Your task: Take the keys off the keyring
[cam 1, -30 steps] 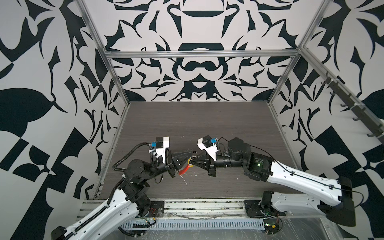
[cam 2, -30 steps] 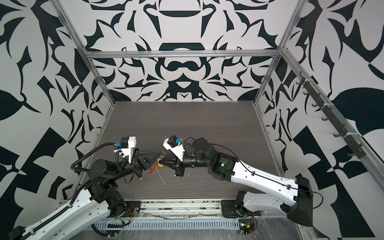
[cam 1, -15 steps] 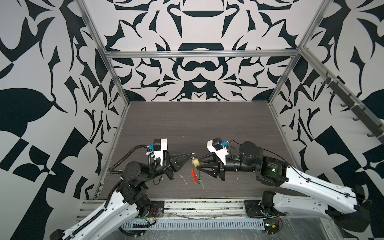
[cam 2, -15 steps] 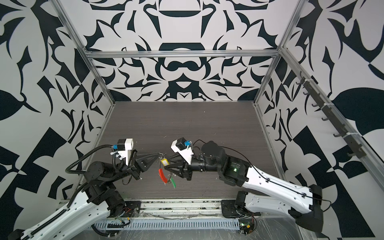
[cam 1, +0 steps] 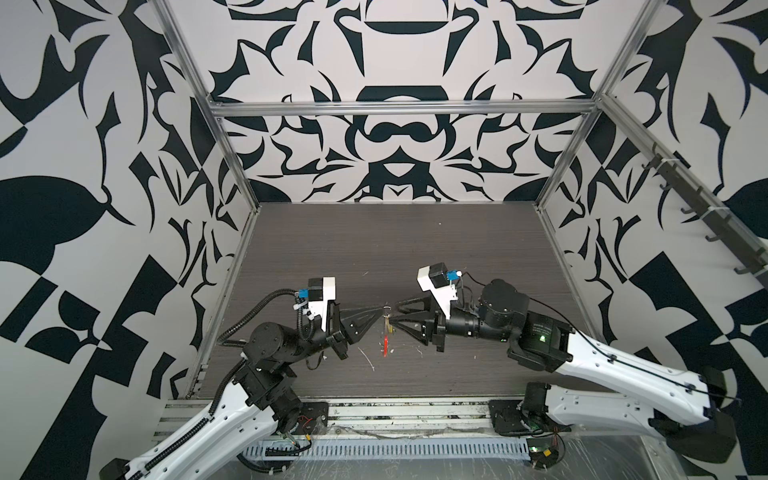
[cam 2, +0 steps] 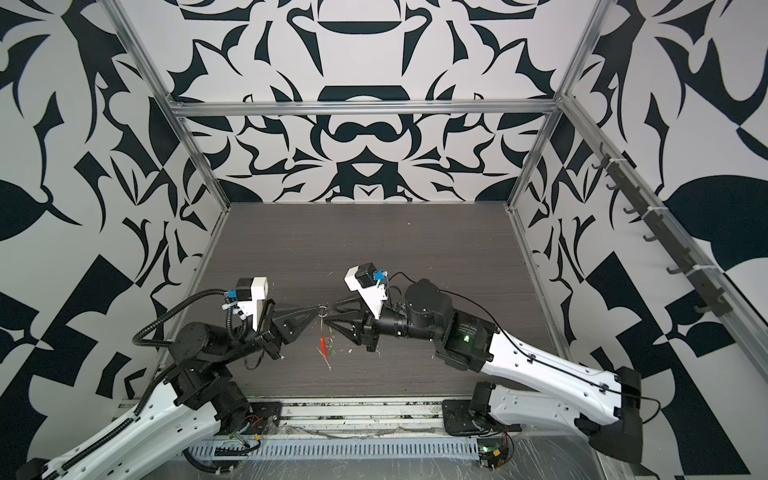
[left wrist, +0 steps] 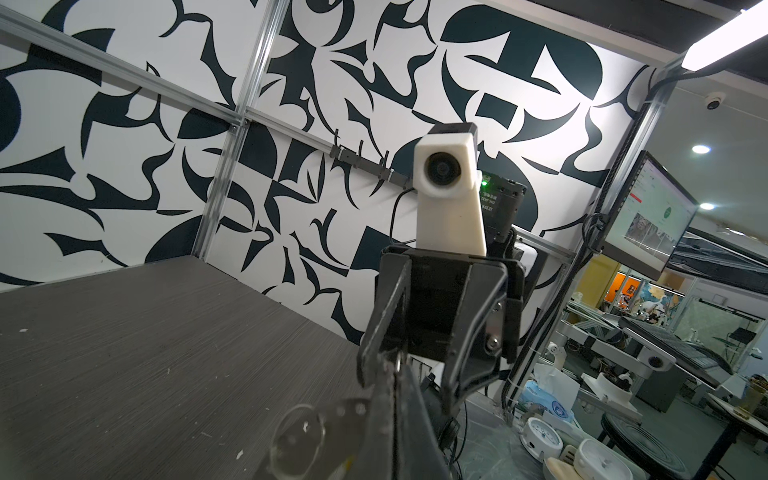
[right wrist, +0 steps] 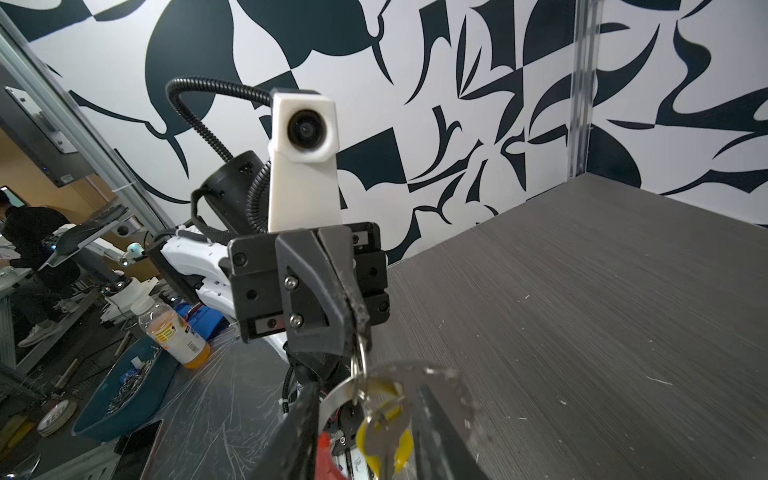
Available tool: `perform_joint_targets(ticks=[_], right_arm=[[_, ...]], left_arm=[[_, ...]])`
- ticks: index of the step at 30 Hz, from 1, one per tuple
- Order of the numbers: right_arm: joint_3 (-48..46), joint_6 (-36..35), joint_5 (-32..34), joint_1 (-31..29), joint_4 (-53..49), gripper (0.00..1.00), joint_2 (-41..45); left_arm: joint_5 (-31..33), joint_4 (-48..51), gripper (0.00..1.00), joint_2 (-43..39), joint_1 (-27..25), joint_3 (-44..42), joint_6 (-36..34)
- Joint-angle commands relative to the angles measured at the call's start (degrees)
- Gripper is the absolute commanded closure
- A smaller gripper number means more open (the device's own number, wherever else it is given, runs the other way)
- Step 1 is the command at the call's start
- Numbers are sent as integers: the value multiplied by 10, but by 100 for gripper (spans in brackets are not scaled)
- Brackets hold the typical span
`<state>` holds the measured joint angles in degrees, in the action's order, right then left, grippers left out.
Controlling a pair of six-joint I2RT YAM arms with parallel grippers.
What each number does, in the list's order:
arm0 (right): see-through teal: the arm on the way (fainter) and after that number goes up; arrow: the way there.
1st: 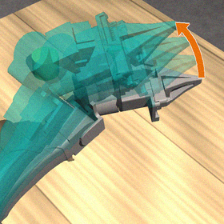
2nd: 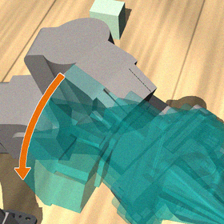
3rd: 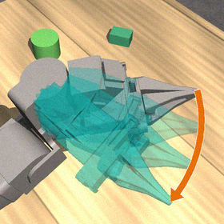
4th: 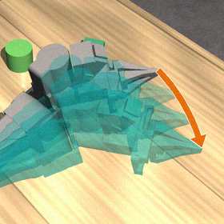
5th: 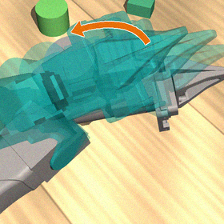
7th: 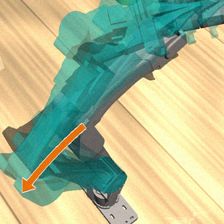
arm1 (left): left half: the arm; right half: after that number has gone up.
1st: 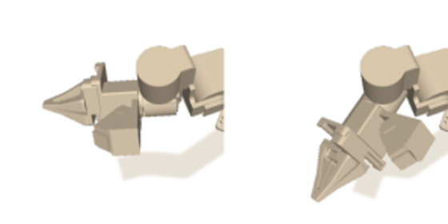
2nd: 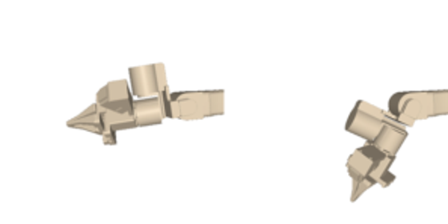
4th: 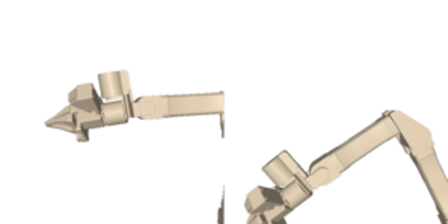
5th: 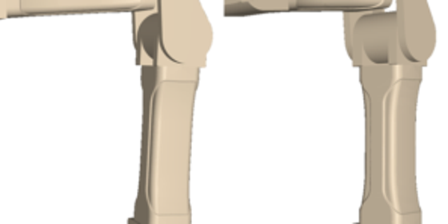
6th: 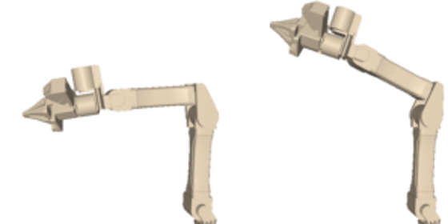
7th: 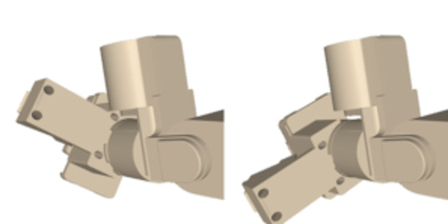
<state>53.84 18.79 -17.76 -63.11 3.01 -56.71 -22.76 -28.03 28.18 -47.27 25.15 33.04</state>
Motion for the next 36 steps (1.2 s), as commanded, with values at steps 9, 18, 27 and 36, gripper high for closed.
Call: perform_joint_targets(ticks=[9, 18, 27, 36], right_arm=[[15, 18, -11, -3, 57, 76, -3], [22, 17, -5, -3, 55, 85, -5], [45, 18, 10, -2, 3, 100, -3], [150, -53, -95, 78, -241, 100, -15]], left_arm=[[7, -14, 100, -12, -2, 7, -5], [8, -12, 100, -9, -2, 7, -5], [9, 20, 100, -10, -2, 17, 0], [-5, 124, 62, -32, -2, 41, -33]])
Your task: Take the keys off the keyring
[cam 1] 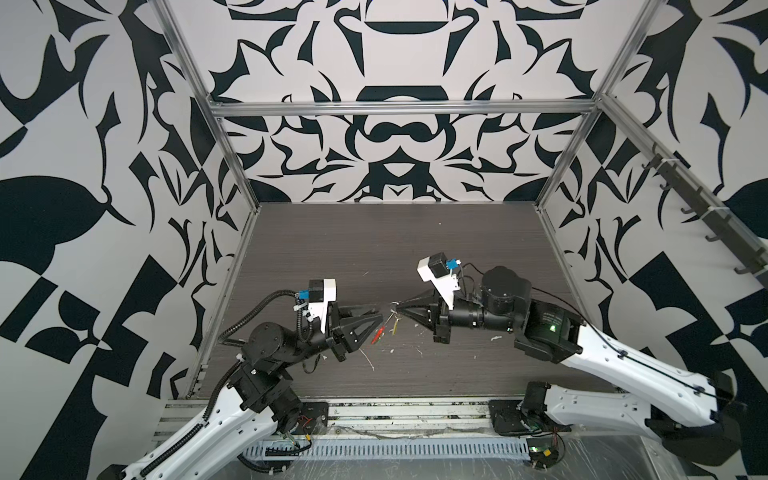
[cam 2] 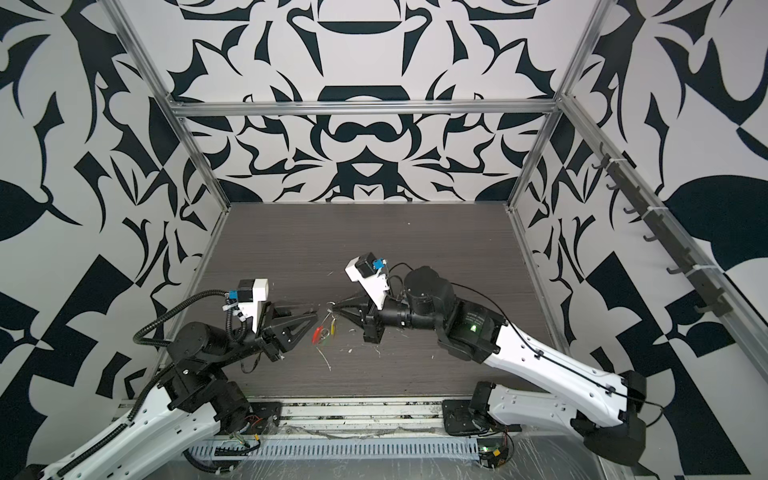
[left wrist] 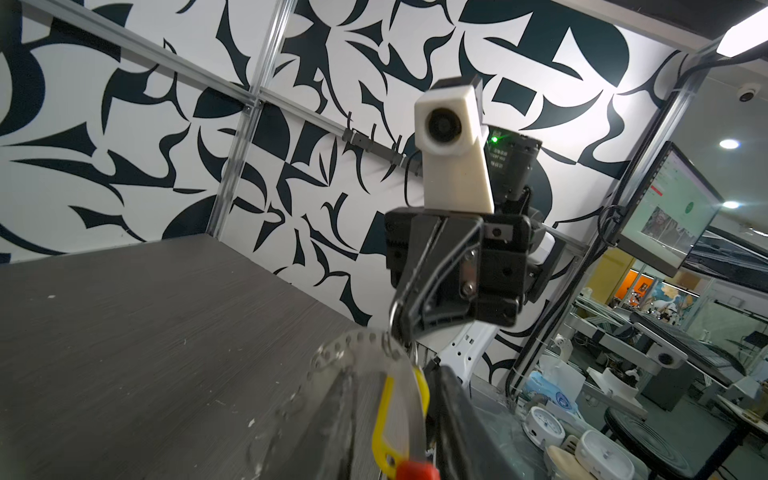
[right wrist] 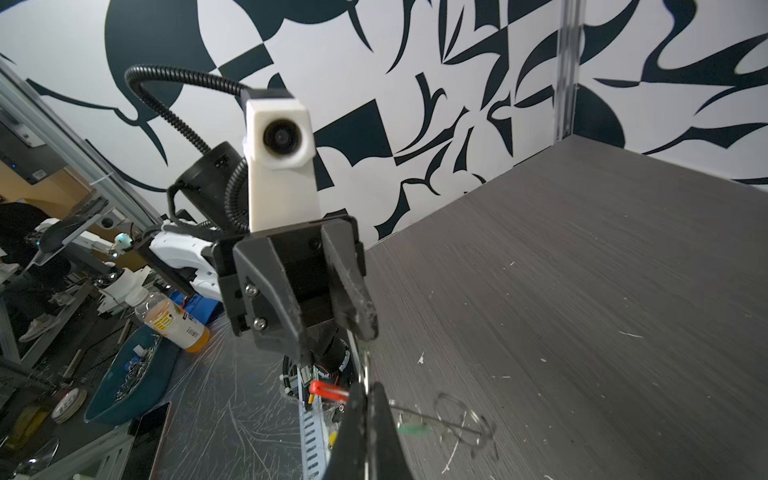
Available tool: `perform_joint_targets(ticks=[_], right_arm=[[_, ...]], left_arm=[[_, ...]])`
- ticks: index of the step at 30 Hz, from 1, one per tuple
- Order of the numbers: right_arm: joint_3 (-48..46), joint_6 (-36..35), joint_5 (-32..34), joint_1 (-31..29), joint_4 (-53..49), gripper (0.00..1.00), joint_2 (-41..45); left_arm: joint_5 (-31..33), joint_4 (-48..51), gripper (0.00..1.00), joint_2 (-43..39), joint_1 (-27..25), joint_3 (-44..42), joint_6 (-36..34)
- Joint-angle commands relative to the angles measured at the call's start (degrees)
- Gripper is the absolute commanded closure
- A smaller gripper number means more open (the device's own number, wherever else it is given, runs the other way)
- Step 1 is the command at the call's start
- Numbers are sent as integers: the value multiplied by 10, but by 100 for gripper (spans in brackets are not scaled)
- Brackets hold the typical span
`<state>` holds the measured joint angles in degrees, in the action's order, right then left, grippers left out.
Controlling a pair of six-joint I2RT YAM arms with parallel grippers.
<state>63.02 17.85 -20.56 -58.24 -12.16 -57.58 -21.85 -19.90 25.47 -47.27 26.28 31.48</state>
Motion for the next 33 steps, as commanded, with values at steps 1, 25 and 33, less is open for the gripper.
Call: perform_joint_targets(ticks=[1, 25, 33], right_arm=[[74, -58, -85, 41, -119, 100, -13], [198, -193, -163, 60, -320, 100, -105], [210, -193, -139, 60, -319, 100, -115]], left_arm=[[-24, 54, 61, 0, -2, 37, -19], [-130, 136, 80, 147, -2, 129, 1], [-137, 130, 79, 140, -2, 126, 3]])
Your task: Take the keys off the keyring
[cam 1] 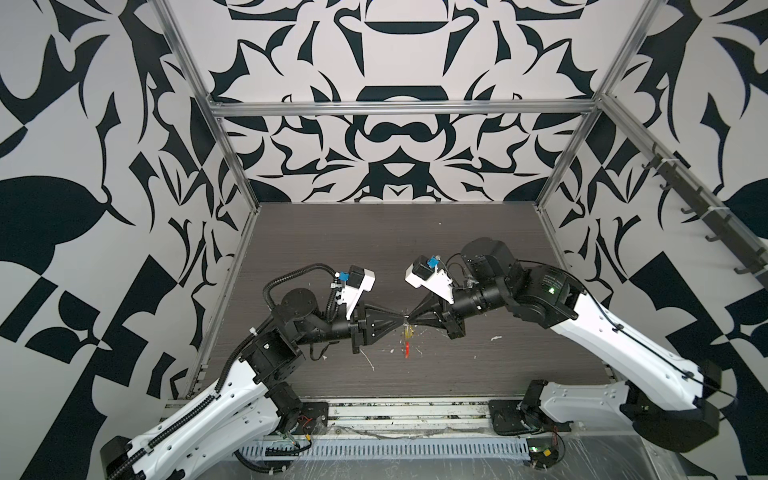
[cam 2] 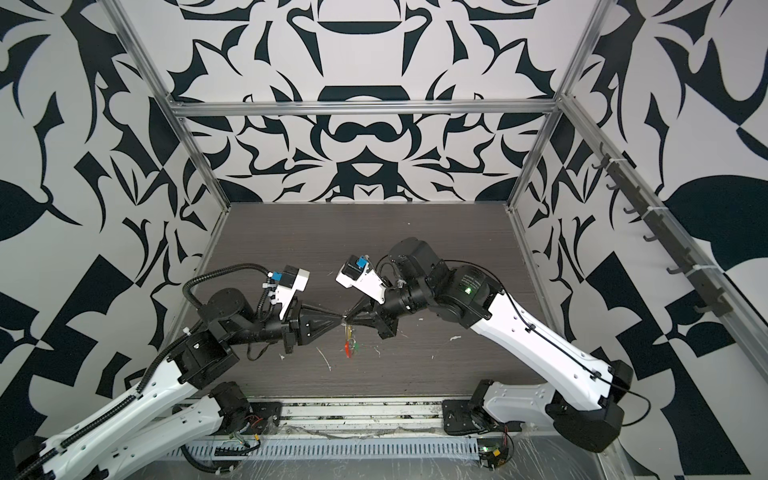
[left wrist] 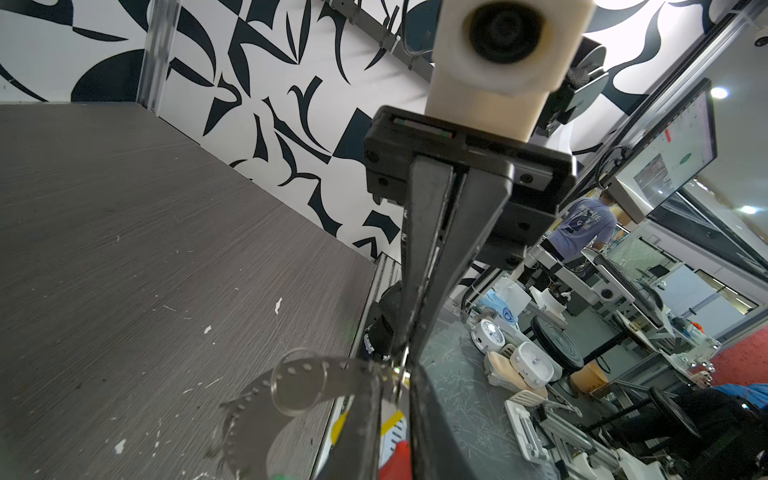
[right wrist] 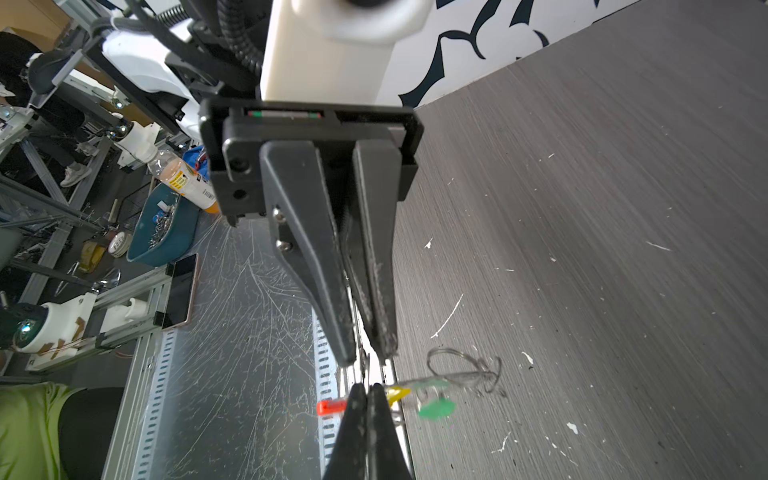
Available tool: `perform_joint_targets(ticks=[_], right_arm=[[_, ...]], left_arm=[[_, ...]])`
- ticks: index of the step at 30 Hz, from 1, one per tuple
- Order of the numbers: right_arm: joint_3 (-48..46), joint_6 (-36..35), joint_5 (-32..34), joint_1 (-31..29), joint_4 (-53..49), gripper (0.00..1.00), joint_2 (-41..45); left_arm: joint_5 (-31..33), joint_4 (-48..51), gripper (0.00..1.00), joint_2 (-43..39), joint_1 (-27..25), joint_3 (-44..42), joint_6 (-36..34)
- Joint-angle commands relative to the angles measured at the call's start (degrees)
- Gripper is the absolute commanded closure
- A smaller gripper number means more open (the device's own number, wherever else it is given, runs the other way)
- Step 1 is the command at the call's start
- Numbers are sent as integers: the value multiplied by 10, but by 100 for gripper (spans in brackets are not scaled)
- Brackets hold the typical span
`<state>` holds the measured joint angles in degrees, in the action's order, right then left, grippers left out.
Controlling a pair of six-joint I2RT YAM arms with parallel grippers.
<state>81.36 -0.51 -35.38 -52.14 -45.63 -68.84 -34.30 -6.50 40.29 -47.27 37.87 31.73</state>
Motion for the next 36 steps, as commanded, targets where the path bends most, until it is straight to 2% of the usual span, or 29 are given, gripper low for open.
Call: perform_joint_targets(ticks=[1, 9, 13, 20, 22, 23, 27, 31, 36], right_arm=[[26, -8, 9, -1, 17, 100, -4], [37, -9, -2, -2, 9, 100, -21], [38, -6, -2, -2, 10, 100, -24], [29, 21, 15, -21, 48, 100, -25], [13, 32, 35, -26, 75, 88, -14], [1, 40, 44, -28, 92, 78, -5], [-71, 72, 68, -34, 197, 57, 49], [-150, 102, 94, -36, 303, 53, 104], [-214, 132, 66, -38, 395, 53, 135]], left_arm=[[-12, -4, 79, -9, -2, 10, 0], [-4, 6, 95, -6, -2, 13, -6], [-1, 7, 100, -7, -2, 15, -7], [42, 10, 100, -21, -2, 9, -33], [51, -2, 100, -37, -2, -1, -39], [56, -9, 100, -46, -2, -7, -40], [61, -33, 100, -77, -2, -24, -52], [57, -54, 100, -94, -2, -35, -57], [54, -75, 100, -99, -2, -40, -56]])
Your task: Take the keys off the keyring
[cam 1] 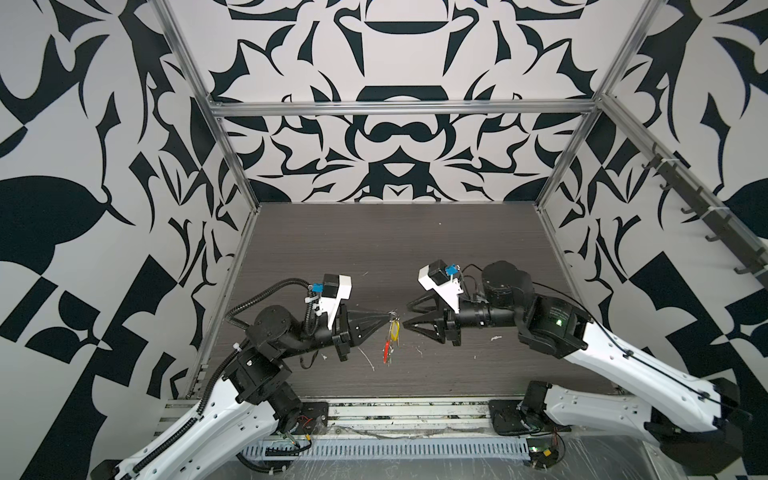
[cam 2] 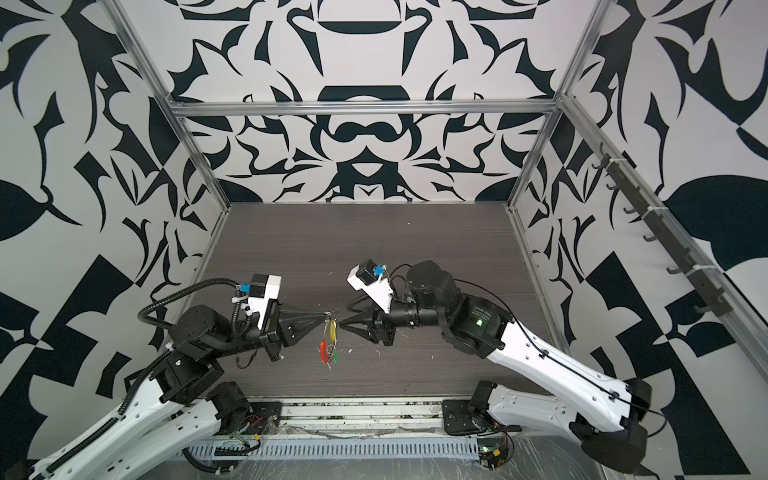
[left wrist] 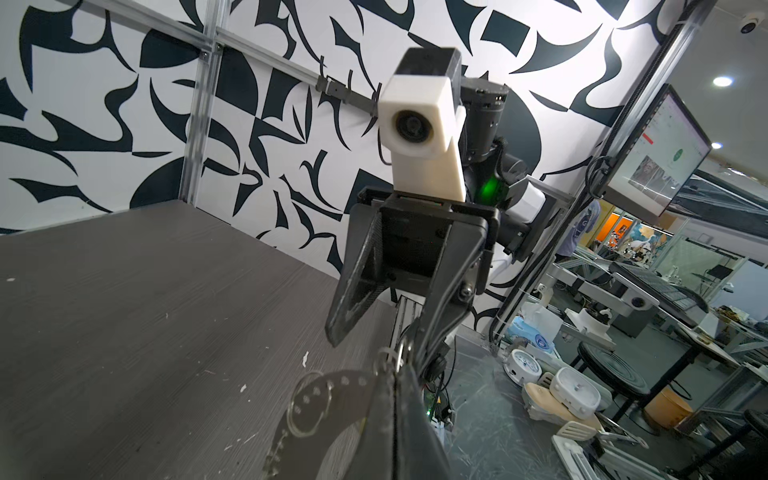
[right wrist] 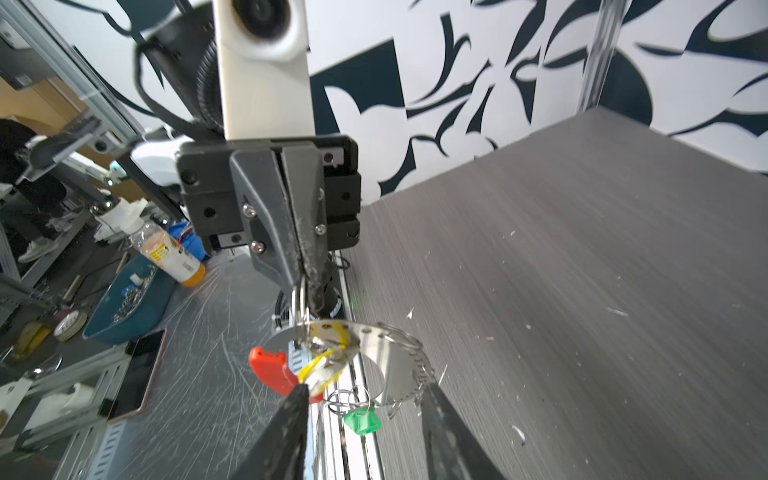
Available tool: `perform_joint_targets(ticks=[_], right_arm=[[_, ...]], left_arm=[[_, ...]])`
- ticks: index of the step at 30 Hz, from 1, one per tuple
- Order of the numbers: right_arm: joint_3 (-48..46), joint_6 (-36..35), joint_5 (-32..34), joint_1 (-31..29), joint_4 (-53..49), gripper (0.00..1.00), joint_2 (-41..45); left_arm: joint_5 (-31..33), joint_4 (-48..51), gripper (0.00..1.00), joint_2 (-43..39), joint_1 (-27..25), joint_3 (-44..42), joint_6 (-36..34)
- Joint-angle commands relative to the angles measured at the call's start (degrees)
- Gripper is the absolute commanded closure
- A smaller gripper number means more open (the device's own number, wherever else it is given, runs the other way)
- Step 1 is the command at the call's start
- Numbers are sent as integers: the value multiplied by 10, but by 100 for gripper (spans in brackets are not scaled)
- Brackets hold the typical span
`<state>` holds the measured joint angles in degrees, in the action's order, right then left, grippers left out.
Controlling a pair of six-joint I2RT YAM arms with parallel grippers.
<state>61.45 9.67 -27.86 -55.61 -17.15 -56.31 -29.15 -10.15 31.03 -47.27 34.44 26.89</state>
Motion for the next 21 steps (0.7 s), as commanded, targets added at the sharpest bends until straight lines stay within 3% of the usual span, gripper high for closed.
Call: perform_joint_targets(ticks=[1, 11, 21], right_arm=[[-20, 33, -15, -5, 120, 53, 10], [-40, 28, 59, -52, 153, 55, -9], [-45, 32, 108, -59, 149, 73, -17]], left_arm=[[6, -38, 100, -6, -2, -6, -7], [35, -59, 100, -12, -2, -13, 8], [54, -60, 100, -31, -2, -20, 10]])
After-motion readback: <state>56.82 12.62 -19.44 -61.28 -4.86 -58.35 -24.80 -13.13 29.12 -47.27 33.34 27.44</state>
